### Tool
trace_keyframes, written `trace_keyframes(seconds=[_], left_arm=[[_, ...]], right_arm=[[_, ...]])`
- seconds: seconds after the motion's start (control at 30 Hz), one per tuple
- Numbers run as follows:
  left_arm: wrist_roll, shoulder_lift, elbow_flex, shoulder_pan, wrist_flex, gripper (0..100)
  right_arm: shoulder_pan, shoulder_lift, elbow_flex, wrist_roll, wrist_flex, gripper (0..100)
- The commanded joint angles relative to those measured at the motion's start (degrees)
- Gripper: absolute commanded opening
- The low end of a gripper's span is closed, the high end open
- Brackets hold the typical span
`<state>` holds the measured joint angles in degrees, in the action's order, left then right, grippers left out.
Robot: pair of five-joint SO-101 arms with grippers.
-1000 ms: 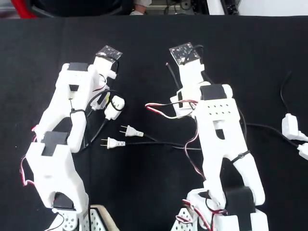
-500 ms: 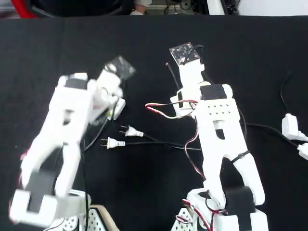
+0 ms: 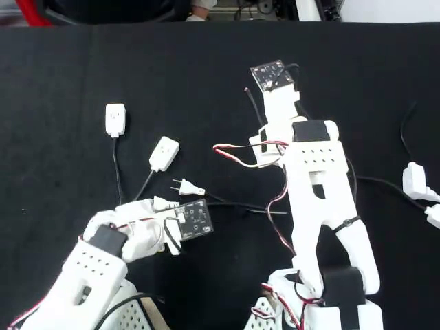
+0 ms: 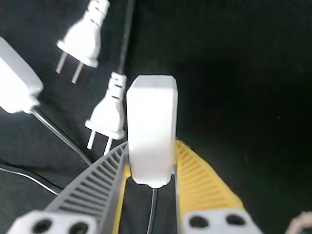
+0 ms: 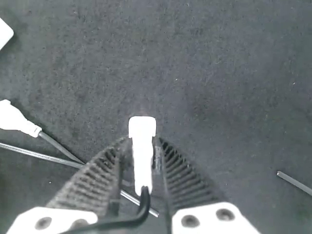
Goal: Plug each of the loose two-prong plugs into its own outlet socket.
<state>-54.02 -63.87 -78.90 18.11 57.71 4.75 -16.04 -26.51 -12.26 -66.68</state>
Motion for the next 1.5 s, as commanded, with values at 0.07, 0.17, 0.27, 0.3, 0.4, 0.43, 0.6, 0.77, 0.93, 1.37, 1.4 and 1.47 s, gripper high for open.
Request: trace_keyframes(seconds=[0.07, 0.17, 0.27, 0.3, 0.4, 0.43, 0.6, 0.77, 0.93, 1.37, 1.4, 1.47], left_arm=[[-1.4, -6.9, -5.9, -3.6, -11.8, 3], [-6.9, -7.1, -9.1, -3.6, -12.2, 3], [-9.0, -7.3, -10.9, -3.7, -12.3, 3], [-9.0, -7.3, -11.3, -3.7, -12.3, 3], [-8.9, -7.3, -11.7, -3.8, -12.2, 9], [-8.9, -7.3, -12.4, -4.1, -12.1, 12], [-8.9, -7.3, -13.1, -4.4, -12.2, 25], [-8.7, -7.4, -11.8, -4.4, -12.0, 25], [-4.3, -7.4, -5.8, -4.2, -3.9, 25], [-1.5, -7.4, 2.5, -4.2, 13.0, 25], [-1.1, -7.5, 2.9, -4.3, 12.9, 25], [1.1, -8.3, 4.5, -4.3, 13.3, 25]], right_arm=[[-0.5, -0.3, 1.7, 0.3, 0.9, 1.1], [-0.5, -0.3, 1.7, 0.3, 0.9, 1.1], [-0.5, -0.3, 1.7, 0.3, 0.9, 1.1], [-0.5, -0.2, 1.7, 0.3, 0.9, 1.1], [-0.5, -0.2, 1.7, 0.3, 0.9, 1.1], [-0.5, -0.2, 1.7, 0.3, 0.9, 1.1], [-0.5, -0.2, 1.7, 0.3, 0.9, 1.1], [-0.5, -0.2, 1.7, 0.3, 0.9, 1.1], [-0.5, -0.2, 1.7, 0.3, 0.9, 1.1], [-0.5, -0.2, 1.7, 0.3, 0.9, 1.1], [-0.5, -0.2, 1.7, 0.3, 0.9, 1.1], [-0.5, -0.2, 1.7, 0.3, 0.9, 1.1]])
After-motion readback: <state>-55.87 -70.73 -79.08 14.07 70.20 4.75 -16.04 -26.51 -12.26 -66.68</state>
